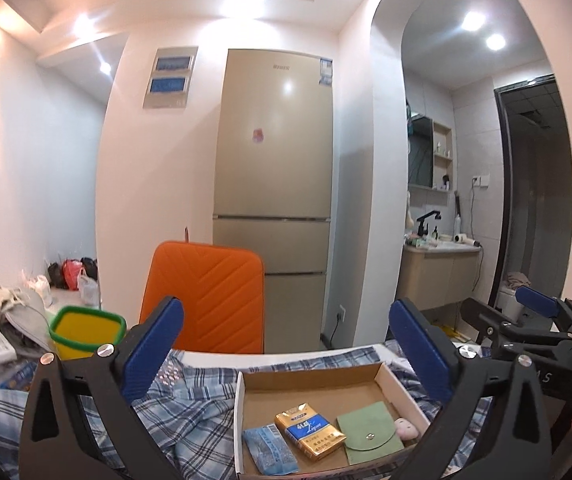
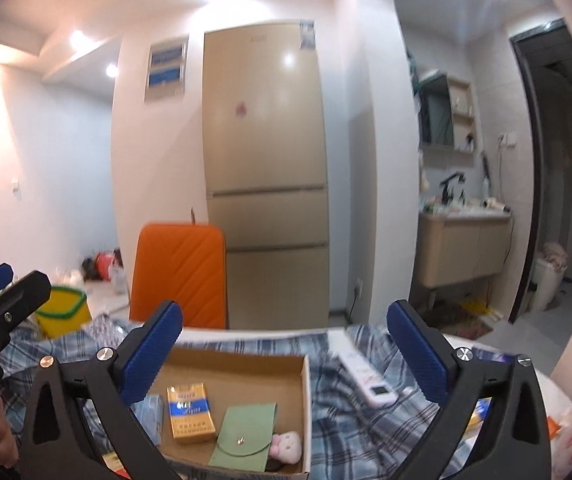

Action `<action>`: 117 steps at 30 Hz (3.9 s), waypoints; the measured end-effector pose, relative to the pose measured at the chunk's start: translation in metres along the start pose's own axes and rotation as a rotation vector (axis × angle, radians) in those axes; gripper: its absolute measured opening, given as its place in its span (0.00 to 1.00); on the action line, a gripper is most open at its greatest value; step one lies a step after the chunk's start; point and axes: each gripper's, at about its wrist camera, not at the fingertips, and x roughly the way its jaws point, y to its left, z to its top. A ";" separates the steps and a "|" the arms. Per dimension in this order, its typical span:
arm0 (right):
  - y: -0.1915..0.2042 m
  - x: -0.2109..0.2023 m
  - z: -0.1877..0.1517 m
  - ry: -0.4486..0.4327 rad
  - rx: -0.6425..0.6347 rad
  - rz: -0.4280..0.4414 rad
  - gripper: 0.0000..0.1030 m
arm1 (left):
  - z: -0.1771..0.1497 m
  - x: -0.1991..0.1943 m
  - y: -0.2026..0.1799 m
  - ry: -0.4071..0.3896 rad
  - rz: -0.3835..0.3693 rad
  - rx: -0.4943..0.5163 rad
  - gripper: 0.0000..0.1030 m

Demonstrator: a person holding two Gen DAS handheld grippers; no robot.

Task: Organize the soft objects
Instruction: 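Raise both tools away from the box toward the remaining items, then lower the right tool onto the white USB cable and grasp it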

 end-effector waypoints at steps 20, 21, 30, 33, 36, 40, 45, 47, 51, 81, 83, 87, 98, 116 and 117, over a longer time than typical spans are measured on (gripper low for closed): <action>-0.007 -0.081 -0.008 -0.064 0.022 0.025 1.00 | -0.019 -0.067 -0.006 -0.017 -0.023 -0.007 0.99; -0.009 -0.083 -0.013 -0.060 0.023 0.025 1.00 | -0.022 -0.068 -0.005 -0.015 -0.024 -0.013 0.99; -0.019 -0.078 -0.047 0.035 0.011 -0.030 1.00 | -0.053 -0.065 -0.005 0.047 -0.028 -0.024 0.99; -0.022 -0.079 -0.054 0.049 0.009 -0.034 1.00 | -0.062 -0.063 -0.009 0.061 -0.033 -0.017 0.99; -0.024 -0.077 -0.062 0.063 0.014 -0.028 1.00 | -0.066 -0.062 -0.012 0.077 -0.045 -0.014 0.99; -0.023 -0.071 -0.068 0.084 0.016 -0.020 1.00 | -0.069 -0.062 -0.014 0.077 -0.045 -0.001 0.99; -0.020 -0.067 -0.074 0.098 0.007 -0.005 1.00 | -0.075 -0.057 -0.012 0.108 -0.050 -0.018 0.99; -0.020 -0.066 -0.075 0.100 0.007 -0.002 1.00 | -0.076 -0.056 -0.011 0.114 -0.052 -0.022 0.99; -0.021 -0.063 -0.078 0.116 0.005 -0.001 1.00 | -0.076 -0.054 -0.010 0.122 -0.047 -0.029 0.99; -0.028 0.013 -0.124 0.641 -0.076 0.092 0.65 | -0.080 -0.042 -0.007 0.190 -0.053 -0.036 0.99; -0.028 0.017 -0.128 0.671 -0.080 0.098 0.61 | -0.080 -0.042 -0.006 0.193 -0.052 -0.038 0.99; -0.026 0.023 -0.135 0.712 -0.090 0.101 0.50 | -0.080 -0.041 -0.007 0.198 -0.052 -0.038 0.99; -0.029 0.032 -0.144 0.774 -0.072 0.103 0.35 | -0.082 -0.034 -0.006 0.234 -0.041 -0.041 0.99; -0.034 0.008 -0.128 0.694 -0.040 0.125 0.02 | -0.087 -0.027 -0.003 0.274 -0.032 -0.056 0.99; -0.034 0.007 -0.127 0.693 -0.045 0.125 0.02 | -0.087 -0.027 -0.004 0.275 -0.031 -0.057 0.99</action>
